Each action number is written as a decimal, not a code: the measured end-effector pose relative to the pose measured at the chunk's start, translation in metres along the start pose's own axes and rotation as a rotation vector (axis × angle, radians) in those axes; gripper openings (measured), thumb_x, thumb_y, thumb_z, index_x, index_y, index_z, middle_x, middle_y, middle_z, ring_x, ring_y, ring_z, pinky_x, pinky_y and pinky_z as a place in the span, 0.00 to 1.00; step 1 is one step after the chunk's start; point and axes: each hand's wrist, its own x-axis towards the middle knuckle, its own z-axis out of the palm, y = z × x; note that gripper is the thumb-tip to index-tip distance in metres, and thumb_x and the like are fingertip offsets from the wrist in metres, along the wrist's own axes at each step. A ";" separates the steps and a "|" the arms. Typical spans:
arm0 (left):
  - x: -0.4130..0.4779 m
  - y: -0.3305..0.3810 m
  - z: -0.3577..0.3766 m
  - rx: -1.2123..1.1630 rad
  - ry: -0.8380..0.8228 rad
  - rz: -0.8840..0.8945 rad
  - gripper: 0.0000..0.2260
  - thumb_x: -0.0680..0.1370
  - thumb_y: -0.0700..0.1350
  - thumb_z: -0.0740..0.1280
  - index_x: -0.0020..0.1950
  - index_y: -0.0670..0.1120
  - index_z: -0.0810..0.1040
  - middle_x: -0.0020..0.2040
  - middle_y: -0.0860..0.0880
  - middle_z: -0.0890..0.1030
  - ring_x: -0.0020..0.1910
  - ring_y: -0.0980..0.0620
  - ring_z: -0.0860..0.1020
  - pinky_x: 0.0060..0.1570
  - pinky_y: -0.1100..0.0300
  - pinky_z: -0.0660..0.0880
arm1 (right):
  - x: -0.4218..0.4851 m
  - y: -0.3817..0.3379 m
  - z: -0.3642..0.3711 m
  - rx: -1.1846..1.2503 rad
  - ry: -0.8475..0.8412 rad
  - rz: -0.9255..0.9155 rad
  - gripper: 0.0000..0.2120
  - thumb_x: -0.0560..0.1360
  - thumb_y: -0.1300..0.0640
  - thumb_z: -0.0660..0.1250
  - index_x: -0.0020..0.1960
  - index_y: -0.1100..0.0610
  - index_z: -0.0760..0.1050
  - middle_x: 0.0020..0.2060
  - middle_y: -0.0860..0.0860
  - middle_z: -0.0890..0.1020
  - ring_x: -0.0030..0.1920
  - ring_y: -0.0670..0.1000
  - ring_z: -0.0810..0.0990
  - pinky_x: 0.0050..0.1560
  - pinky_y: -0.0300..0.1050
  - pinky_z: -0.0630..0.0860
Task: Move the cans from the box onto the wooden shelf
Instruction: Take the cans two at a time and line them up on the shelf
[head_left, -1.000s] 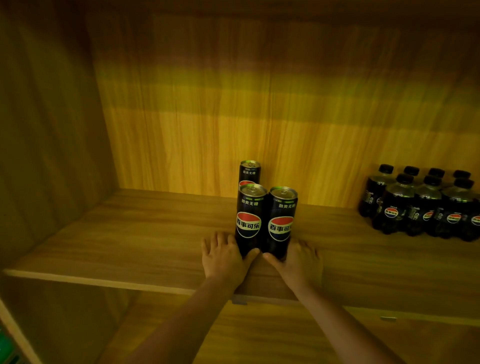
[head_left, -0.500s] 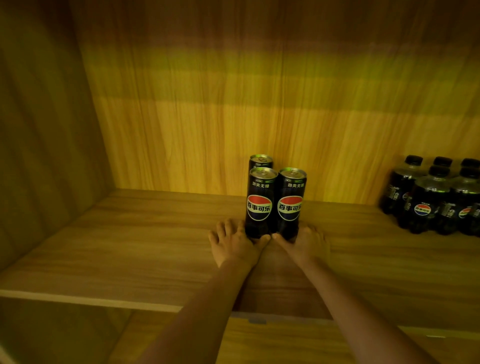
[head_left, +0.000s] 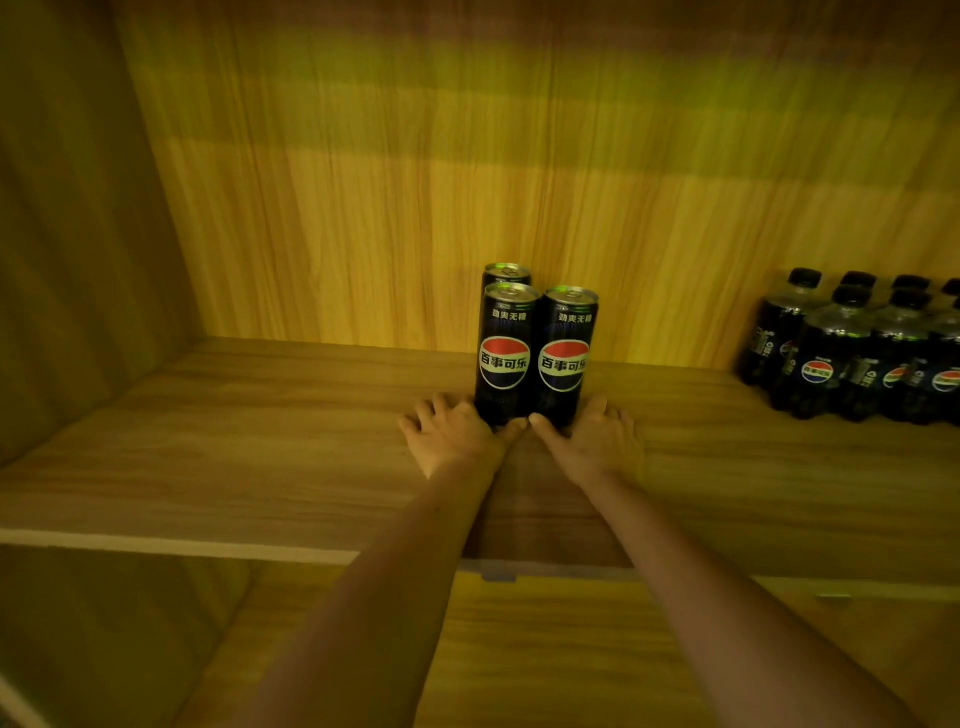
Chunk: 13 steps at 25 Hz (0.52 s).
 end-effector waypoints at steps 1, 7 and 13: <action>-0.002 -0.001 -0.001 -0.042 0.026 -0.010 0.40 0.66 0.73 0.58 0.68 0.45 0.67 0.70 0.40 0.67 0.70 0.40 0.63 0.69 0.42 0.58 | -0.007 0.002 -0.004 0.008 0.012 0.003 0.33 0.70 0.35 0.61 0.60 0.61 0.67 0.61 0.60 0.75 0.63 0.60 0.70 0.62 0.54 0.67; -0.056 -0.020 -0.032 -0.242 0.166 0.169 0.32 0.74 0.60 0.60 0.73 0.44 0.59 0.73 0.43 0.64 0.72 0.43 0.62 0.71 0.47 0.55 | -0.079 0.019 -0.051 -0.081 -0.203 -0.260 0.33 0.75 0.41 0.57 0.72 0.59 0.54 0.72 0.57 0.62 0.71 0.57 0.62 0.70 0.50 0.60; -0.132 -0.048 -0.105 -0.017 -0.046 0.345 0.36 0.75 0.61 0.59 0.76 0.46 0.50 0.77 0.46 0.56 0.75 0.47 0.56 0.73 0.51 0.53 | -0.129 0.005 -0.126 -0.016 -0.333 -0.377 0.34 0.75 0.45 0.60 0.74 0.59 0.51 0.73 0.56 0.60 0.73 0.56 0.58 0.73 0.49 0.55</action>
